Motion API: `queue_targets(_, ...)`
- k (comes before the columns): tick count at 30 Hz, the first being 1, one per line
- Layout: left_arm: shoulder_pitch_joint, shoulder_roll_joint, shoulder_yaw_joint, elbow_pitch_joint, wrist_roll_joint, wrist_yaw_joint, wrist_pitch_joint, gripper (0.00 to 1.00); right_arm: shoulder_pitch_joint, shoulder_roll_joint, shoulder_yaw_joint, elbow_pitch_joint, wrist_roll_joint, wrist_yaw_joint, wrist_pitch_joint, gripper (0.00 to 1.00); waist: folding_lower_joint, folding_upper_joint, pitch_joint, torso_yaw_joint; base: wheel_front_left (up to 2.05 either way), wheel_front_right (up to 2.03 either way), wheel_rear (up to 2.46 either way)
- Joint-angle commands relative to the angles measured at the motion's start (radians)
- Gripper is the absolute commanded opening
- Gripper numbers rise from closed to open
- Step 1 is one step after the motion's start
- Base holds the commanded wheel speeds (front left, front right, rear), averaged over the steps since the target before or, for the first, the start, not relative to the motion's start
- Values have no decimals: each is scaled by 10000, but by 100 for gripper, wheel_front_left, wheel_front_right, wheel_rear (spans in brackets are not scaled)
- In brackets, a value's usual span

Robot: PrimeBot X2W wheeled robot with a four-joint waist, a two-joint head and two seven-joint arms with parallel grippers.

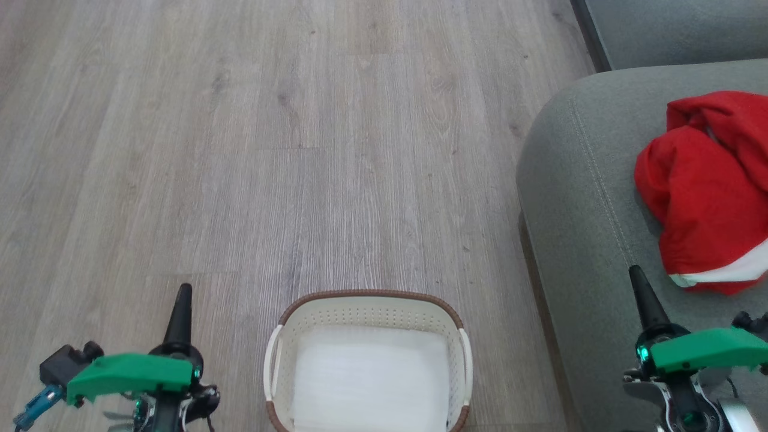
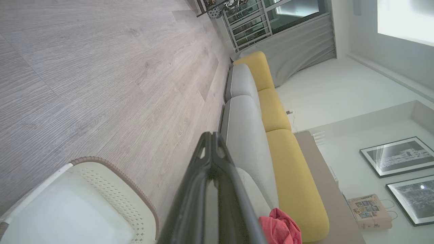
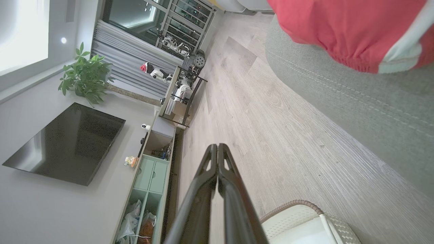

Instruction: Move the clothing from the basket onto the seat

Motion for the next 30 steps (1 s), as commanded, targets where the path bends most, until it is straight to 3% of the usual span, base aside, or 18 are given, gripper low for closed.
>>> queue_targets(1,-558,115,357,-275,-254,-80,64,0,-534,-35,36,-277,234,-1,70,0,0,0,0,2,0,0,0)
queue_targets(30,-809,104,992,-219,-3346,-309,911,0,-840,587,-653,-42,2986,-1,928,0,0,0,-14,43,0,0,0)
